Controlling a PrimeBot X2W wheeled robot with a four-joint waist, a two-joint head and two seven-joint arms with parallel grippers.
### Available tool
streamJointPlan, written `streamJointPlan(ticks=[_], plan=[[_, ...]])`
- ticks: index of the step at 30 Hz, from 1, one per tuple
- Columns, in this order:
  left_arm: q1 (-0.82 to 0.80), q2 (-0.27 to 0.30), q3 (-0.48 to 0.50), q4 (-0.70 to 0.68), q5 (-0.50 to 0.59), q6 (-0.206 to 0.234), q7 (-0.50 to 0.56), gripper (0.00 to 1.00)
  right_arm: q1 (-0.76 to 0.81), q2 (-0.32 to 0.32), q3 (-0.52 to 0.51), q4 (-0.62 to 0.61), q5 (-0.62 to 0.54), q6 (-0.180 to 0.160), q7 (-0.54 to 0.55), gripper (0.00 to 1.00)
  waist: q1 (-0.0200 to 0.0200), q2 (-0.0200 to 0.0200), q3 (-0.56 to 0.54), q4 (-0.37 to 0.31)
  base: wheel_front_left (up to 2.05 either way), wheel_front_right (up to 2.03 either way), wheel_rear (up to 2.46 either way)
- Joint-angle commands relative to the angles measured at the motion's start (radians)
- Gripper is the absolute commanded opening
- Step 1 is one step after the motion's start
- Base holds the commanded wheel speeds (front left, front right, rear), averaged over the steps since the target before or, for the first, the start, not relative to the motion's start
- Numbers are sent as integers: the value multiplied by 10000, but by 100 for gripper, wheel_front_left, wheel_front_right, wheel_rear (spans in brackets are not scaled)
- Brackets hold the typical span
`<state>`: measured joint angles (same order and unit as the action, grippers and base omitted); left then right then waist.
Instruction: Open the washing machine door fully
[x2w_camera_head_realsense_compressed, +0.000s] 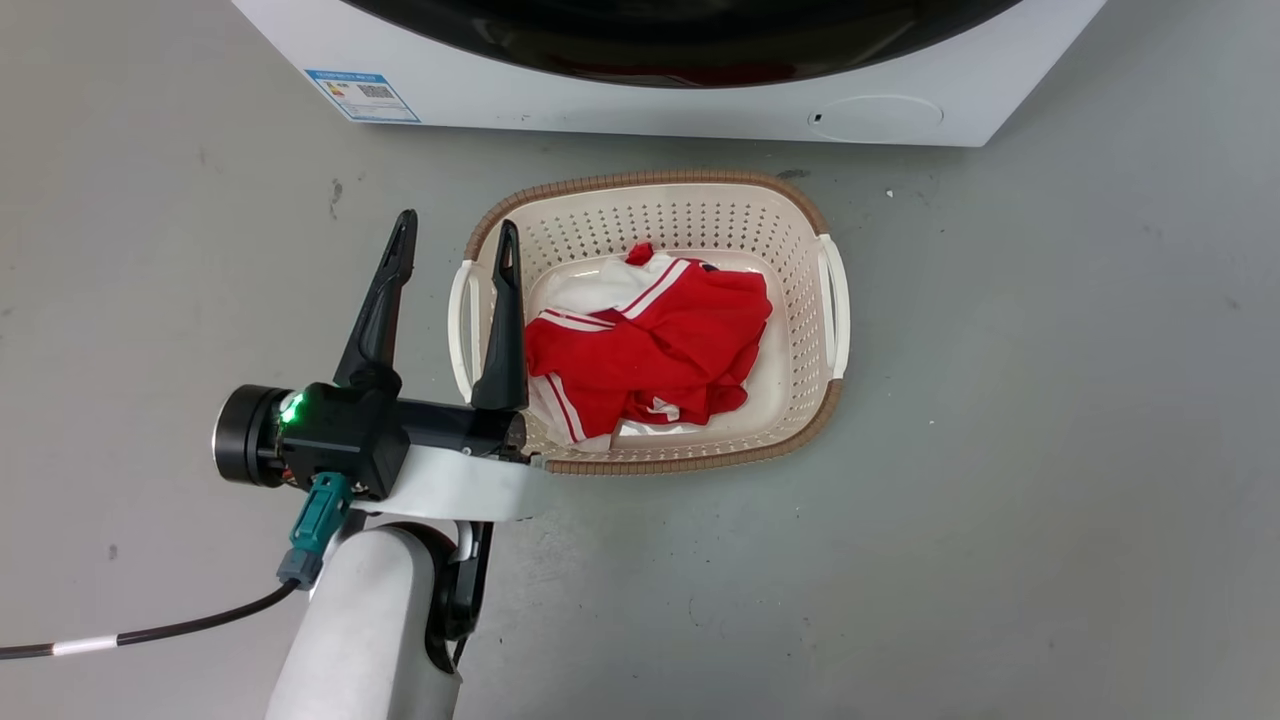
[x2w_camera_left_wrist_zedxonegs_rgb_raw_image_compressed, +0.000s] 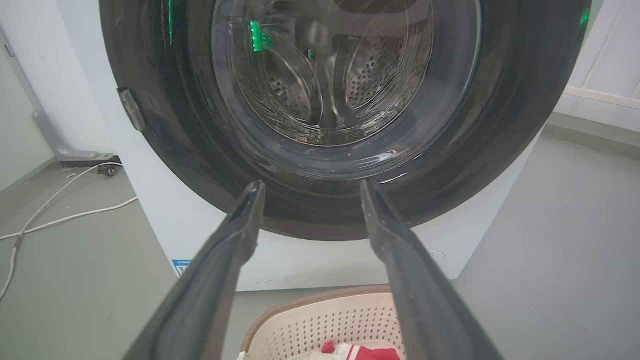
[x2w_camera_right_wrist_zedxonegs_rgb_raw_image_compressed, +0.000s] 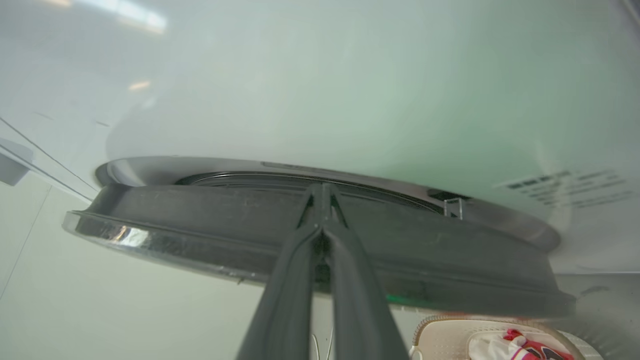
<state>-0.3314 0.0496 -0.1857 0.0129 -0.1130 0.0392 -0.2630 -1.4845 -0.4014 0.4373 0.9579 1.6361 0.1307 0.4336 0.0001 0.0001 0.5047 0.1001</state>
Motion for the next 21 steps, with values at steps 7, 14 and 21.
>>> streamJointPlan(ticks=[7, 14, 21], plan=[[-150, 13, 57, -36, 129, 0, -27, 100, -486, 311, 252, 324, -114, 0, 407, 0, -1, -1, 203, -37, 0, 0, 0], [-158, 14, 61, -24, 87, 60, -27, 100, -417, 344, 340, 301, -10, -1, 922, 0, -1, -1, 221, -108, 0, 0, 0], [-82, 13, 60, 103, 31, 73, -27, 100, 51, 257, 316, 166, 290, -1, 1685, 0, -1, -1, -94, -207, 0, 0, 0]])
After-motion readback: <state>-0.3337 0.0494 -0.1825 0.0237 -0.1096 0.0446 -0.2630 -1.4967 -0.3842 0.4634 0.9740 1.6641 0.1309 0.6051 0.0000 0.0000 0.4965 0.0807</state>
